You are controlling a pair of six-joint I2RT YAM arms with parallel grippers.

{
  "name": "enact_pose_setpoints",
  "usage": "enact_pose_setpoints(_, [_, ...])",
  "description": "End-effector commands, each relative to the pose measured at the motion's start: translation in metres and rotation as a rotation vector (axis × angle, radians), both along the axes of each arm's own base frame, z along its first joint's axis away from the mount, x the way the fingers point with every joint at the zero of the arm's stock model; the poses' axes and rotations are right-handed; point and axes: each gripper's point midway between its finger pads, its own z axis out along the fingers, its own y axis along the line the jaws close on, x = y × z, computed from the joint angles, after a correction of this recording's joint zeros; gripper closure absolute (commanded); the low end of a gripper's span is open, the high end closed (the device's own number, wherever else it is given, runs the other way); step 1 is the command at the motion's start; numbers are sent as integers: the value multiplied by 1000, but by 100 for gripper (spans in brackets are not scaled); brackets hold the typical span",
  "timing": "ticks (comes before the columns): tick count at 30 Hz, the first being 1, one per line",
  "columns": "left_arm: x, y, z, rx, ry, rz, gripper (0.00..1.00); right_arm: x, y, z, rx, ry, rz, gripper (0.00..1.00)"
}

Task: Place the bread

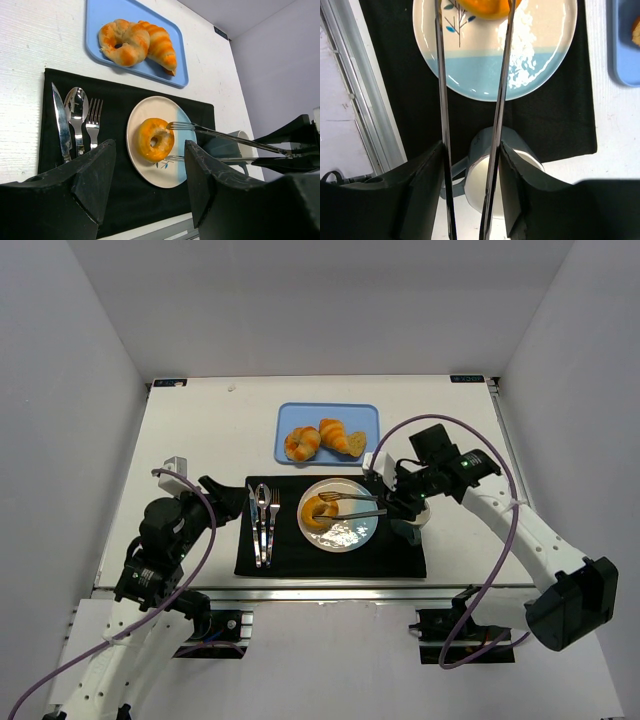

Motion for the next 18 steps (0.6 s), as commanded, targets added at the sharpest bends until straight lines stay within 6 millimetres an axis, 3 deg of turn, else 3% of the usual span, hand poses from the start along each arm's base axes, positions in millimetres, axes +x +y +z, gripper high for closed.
enact_pose_setpoints(1, [-1, 2, 7, -8, -13, 14, 33, 2, 12, 30, 100, -68, 4, 49])
enact_pose_setpoints(5, [0, 2, 8, -7, -15, 12, 33, 23, 17, 50, 178, -98, -133, 52])
enact_pose_setpoints(8, [0, 2, 10, -2, -15, 12, 33, 63, 10, 63, 218, -156, -295, 56])
enact_pose_setpoints(9, [0, 2, 11, 0, -17, 12, 33, 86, 3, 69, 226, -187, -365, 56])
enact_pose_setpoints(11, [0, 3, 12, 2, -18, 11, 33, 107, -4, 72, 244, -176, -469, 57])
enact_pose_setpoints(12, [0, 3, 12, 1, -19, 11, 33, 123, -9, 66, 239, -164, -515, 57])
enact_pose_setpoints(13, [0, 3, 12, 0, -19, 12, 33, 135, -10, 73, 247, -179, -543, 57])
enact_pose_setpoints(15, [-1, 2, 11, -7, -20, 13, 33, 151, -9, 61, 227, -150, -576, 56])
enact_pose_setpoints(17, [-1, 3, 12, -11, -23, 14, 33, 163, -7, 61, 220, -148, -593, 54])
enact_pose_setpoints(18, [-2, 3, 13, -14, -22, 14, 33, 169, -6, 50, 199, -127, -603, 53])
